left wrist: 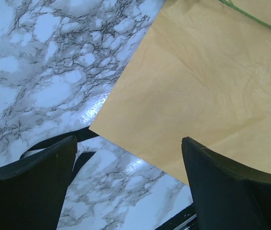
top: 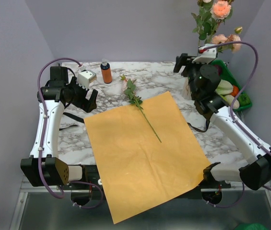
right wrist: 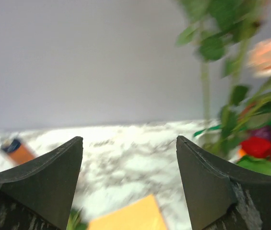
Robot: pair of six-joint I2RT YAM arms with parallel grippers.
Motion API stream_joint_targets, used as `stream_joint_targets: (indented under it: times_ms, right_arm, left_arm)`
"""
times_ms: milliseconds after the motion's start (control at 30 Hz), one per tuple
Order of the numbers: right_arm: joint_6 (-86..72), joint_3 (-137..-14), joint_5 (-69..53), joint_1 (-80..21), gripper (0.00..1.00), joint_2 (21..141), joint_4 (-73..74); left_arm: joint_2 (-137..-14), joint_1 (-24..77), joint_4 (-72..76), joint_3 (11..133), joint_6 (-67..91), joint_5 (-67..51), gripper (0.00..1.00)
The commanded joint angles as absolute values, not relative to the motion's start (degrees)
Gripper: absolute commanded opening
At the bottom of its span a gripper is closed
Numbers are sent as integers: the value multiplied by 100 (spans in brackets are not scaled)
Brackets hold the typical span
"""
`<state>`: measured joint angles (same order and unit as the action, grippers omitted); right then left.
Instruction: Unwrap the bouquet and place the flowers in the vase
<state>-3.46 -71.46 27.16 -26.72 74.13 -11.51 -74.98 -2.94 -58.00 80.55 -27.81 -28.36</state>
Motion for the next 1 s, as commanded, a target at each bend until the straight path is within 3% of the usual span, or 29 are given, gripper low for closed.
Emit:
stream_joint_targets:
  times_ms: [0,200,400,967]
  right_arm:
    - [-720,-6733,2699,-3364,86,7286,-186]
    - [-1081,-6767,2182,-3972,86,8120,518]
    - [-1116,-7716,1776,-4008,86,9664,1423]
    - [-598,-9474,554,-4008,81,11996,2215]
  left_arm:
    - [-7287,-316,-5845,8042,-2760,-3032,99]
    - [-7146,-316,-5889,7989,-2725,-3076,99]
    - [-6970,-316,-5941,7972,-2716,-3041,99]
    - [-6978,-316,-6003,7954,-2760,-2988,99]
